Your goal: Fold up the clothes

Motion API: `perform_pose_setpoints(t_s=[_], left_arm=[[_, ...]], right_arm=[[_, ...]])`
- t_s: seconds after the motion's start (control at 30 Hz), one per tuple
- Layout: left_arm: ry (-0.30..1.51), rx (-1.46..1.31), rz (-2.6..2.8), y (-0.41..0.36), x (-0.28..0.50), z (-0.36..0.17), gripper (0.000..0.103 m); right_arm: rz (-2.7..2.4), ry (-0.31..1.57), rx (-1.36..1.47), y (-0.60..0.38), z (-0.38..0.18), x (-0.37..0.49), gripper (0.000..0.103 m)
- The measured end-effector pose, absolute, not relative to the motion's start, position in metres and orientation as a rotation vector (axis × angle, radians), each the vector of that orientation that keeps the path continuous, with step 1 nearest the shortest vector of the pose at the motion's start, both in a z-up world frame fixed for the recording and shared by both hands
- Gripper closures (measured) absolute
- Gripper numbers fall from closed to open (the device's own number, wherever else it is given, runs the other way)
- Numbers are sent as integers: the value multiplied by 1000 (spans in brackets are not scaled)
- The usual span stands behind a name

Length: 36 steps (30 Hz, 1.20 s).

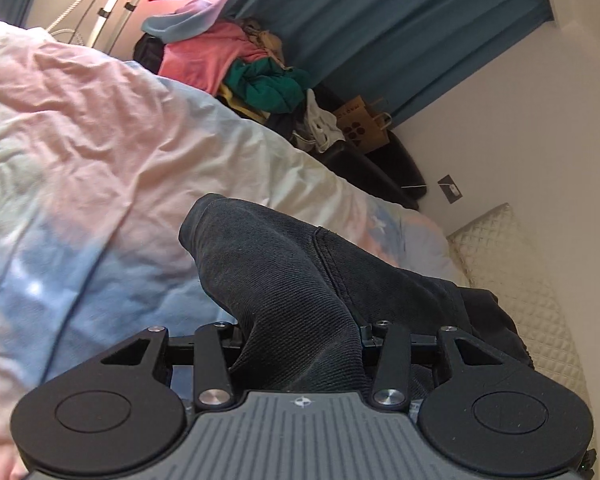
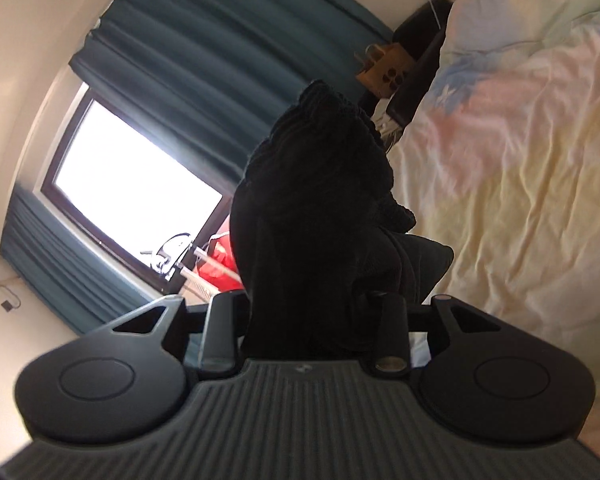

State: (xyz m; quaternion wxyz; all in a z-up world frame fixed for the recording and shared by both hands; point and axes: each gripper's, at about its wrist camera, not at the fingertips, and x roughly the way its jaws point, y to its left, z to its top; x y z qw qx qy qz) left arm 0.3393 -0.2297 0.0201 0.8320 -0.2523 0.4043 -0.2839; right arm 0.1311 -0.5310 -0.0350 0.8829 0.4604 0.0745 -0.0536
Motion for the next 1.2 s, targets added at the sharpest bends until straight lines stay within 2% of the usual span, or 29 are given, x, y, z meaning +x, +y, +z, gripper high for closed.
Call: perform_pose_setpoints(t_s=[0.2, 0.33, 0.4, 0.57, 0.6, 0.73, 0.77, 0.83, 1.03, 1.13, 1.2], left_arm=[[936, -413, -611, -306, 373, -50, 58], [980, -346, -593, -304, 369, -86, 58], [986, -295, -595, -302, 364, -94, 53], [939, -196, -533, -303, 336, -90, 43], [938, -189, -516, -303, 331, -85, 41], [931, -107, -469, -302, 312, -60, 35], [928, -82, -464, -301, 307, -54, 34], [911, -43, -477, -298, 290, -34, 33], [806, 28, -520, -283, 235, 31, 19], [747, 53, -532, -273, 207, 64, 2], [701, 56, -555, -264, 187, 85, 0]], right_arm=[[-212, 159, 1004, -573, -116, 135, 66], [-256, 239, 1083, -574, -165, 130, 66], [-283, 271, 1102, -570, -174, 126, 65], [-349, 353, 1150, -558, -196, 115, 49], [-360, 366, 1167, -558, -193, 113, 46], [-439, 425, 1147, -551, -169, 99, 24], [-445, 426, 1118, -547, -159, 94, 22], [-455, 429, 1060, -540, -140, 84, 22], [-483, 437, 885, -520, -83, 53, 22], [-481, 431, 794, -506, -53, 39, 20], [-462, 408, 734, -491, -36, 26, 20]])
